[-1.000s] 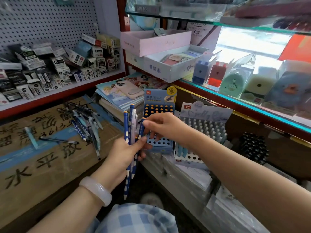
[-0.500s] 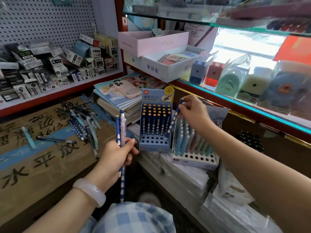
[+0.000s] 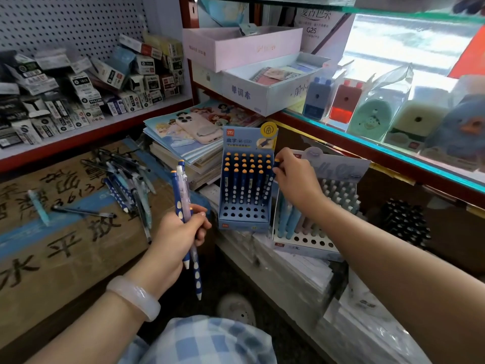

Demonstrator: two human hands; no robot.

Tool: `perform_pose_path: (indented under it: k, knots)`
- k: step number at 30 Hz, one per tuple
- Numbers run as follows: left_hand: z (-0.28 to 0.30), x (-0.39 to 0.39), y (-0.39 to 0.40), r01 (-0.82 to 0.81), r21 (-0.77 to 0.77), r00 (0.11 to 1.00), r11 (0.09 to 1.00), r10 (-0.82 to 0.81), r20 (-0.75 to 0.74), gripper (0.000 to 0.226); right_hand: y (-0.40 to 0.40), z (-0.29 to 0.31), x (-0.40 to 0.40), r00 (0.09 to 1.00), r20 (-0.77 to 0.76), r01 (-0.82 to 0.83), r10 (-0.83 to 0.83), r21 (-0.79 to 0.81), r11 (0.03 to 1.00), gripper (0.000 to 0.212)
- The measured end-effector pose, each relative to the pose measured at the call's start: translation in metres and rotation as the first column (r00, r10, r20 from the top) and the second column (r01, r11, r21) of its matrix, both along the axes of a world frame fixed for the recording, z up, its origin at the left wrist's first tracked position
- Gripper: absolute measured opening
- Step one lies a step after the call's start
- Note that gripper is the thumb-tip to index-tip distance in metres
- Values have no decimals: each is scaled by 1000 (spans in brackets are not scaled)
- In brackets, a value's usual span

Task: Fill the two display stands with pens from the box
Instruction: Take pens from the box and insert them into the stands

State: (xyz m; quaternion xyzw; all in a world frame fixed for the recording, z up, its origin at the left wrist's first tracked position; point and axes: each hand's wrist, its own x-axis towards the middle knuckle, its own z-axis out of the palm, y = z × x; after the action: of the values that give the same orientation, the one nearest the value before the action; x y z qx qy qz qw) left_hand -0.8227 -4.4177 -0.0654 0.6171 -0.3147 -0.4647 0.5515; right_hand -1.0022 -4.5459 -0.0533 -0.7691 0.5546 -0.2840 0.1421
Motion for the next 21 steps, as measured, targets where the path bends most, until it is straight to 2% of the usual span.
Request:
perform_pose_path:
  k: [6, 10, 13, 17, 19, 21]
  knots:
    - [0, -4, -1, -11, 5, 999, 1000, 11, -39, 19, 4, -13, 0, 992, -128, -3, 11, 62, 998, 16]
    - [4, -6, 0, 2, -6, 999, 1000, -3, -46, 19, -4, -9, 12, 960, -275, 80, -44, 121, 989, 22]
    - [10, -6, 1, 5, -37, 998, 999, -7, -56, 17, -7, -8, 20, 945, -315, 138, -90, 136, 981, 23]
    - [18, -6, 6, 17, -59, 997, 998, -21, -79, 13, -2, -12, 17, 962, -258, 140, -92, 174, 975, 29]
    - [21, -4, 8, 13, -61, 992, 998, -21, -124, 11, 9, -10, 16, 980, -184, 95, -80, 74, 993, 34]
    - [23, -2, 9, -6, -87, 984, 996, -10, -180, 12, 27, -3, 22, 993, -117, -1, -3, -30, 1000, 30]
